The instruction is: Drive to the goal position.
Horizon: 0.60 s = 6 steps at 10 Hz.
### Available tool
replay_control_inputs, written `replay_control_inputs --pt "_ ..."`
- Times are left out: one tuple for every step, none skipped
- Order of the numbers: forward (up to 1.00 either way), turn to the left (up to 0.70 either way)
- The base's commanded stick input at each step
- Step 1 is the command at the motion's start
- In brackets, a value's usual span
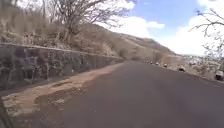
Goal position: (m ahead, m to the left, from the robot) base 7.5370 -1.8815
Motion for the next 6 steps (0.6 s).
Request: replay_control_inputs --pt "0.7 0.0" --pt "0.7 0.0" --pt "0.7 0.0" --pt "0.7 -0.02" --pt "0.7 -0.15" --pt "0.7 -0.28"
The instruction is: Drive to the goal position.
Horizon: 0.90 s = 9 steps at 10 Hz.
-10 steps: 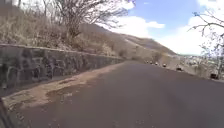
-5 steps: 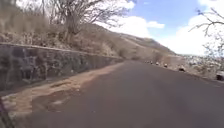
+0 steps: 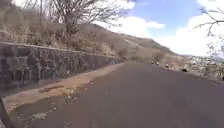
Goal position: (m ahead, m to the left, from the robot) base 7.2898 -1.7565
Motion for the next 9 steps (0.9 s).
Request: replay_control_inputs --pt "0.7 0.0" --pt "0.7 0.0" --pt "0.7 0.0" --pt "0.7 0.0" --pt "0.7 0.0" --pt "0.7 0.0" --pt "0.7 0.0" --pt "0.7 0.0" --pt "0.7 0.0"
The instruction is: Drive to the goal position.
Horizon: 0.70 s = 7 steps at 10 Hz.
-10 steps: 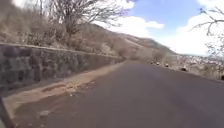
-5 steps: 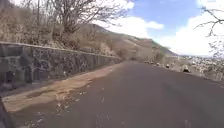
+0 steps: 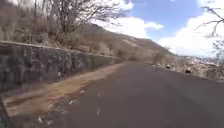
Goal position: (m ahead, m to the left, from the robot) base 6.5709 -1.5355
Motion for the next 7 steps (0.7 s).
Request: replay_control_inputs --pt "0.7 0.0" --pt "0.7 0.0" --pt "0.7 0.0" --pt "0.7 0.0" --pt "0.7 0.0" --pt "0.7 0.0" --pt "0.7 0.0"
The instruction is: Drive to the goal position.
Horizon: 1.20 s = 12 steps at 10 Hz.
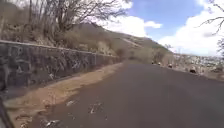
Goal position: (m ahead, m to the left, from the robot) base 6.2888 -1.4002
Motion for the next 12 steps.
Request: replay_control_inputs --pt "0.7 0.0" --pt "0.7 0.0" --pt "0.7 0.0" --pt "0.7 0.0" --pt "0.7 0.0" --pt "0.7 0.0" --pt "0.7 0.0" --pt "0.7 0.0" --pt "0.7 0.0" --pt "0.7 0.0" --pt "0.7 0.0" --pt "0.7 0.0"
